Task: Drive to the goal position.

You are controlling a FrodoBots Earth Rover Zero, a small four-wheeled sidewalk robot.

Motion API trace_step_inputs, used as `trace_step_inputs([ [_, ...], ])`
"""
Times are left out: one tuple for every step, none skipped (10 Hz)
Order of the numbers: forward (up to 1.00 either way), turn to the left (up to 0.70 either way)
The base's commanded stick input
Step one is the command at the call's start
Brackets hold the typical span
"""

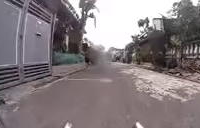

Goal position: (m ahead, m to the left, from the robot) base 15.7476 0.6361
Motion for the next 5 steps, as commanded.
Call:
trace_step_inputs([
  [0.70,0.00],
  [0.70,0.00],
  [0.70,0.00],
  [0.70,0.00],
  [0.70,0.00],
])
